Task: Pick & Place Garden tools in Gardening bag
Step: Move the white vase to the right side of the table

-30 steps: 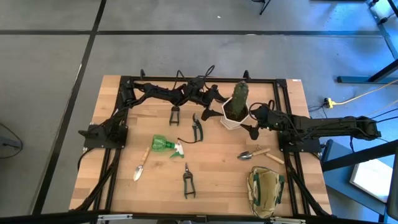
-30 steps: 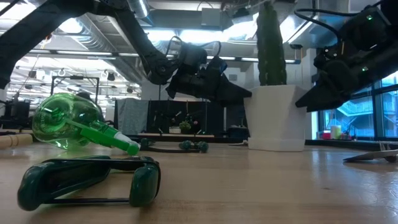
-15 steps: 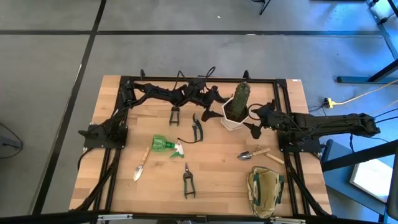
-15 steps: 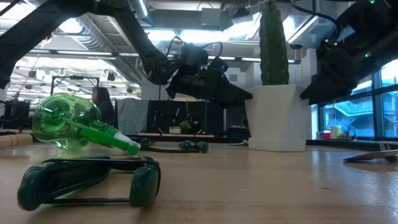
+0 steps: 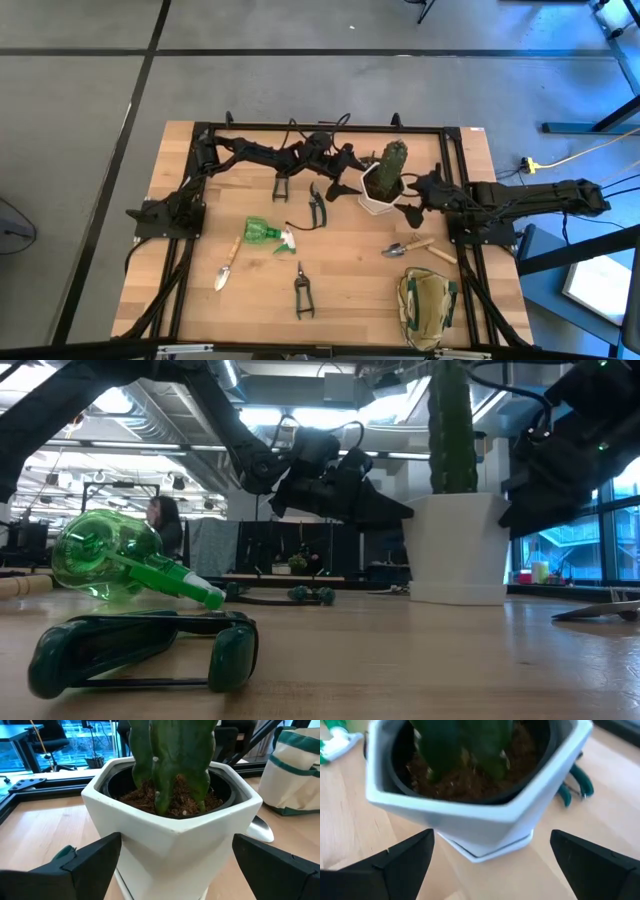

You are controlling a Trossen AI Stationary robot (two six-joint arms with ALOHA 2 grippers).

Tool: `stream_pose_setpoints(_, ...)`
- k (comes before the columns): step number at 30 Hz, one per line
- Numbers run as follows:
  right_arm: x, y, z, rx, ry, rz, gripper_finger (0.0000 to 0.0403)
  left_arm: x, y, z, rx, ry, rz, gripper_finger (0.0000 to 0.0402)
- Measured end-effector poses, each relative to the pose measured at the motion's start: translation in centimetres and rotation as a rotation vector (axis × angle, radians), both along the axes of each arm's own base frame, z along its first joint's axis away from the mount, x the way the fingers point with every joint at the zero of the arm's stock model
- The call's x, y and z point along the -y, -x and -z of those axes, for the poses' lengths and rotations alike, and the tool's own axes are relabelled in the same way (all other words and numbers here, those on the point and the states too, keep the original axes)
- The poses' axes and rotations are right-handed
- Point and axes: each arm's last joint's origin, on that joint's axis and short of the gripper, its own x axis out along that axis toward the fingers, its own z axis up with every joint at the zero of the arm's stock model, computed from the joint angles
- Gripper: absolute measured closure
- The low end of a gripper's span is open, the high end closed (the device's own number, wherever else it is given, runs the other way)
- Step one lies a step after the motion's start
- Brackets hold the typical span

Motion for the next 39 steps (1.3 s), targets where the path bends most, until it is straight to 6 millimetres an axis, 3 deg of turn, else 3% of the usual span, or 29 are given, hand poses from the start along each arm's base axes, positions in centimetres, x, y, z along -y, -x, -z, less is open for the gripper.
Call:
stream_pose_setpoints(11, -0.6, 0.9, -0.7, -0.048, -0.08, 0.025, 0.0004, 0.3, -0.4, 1.1, -0.012, 0.018, -0.021, 0.0024)
stream_pose_setpoints(17, -0.8, 1.1, -1.9, -0.059, -0.085, 0.021, 0.0004, 0.9, -2.6, 1.3, 0.002, 0.023, 0.01, 0.0024)
stream_pose_setpoints(25, -1.1, 1.8, -1.5, -0.121, -0.127, 0.071, 0.0004, 0.9, -4.3, 1.9, -0.019, 0.042, 0.01, 0.0024)
stream_pose_setpoints(39, -1.6, 2.1, -1.4, -0.112, -0.141, 0.117, 0.0004, 1.2, -5.7, 0.0, 0.038, 0.001, -0.071, 0.0024)
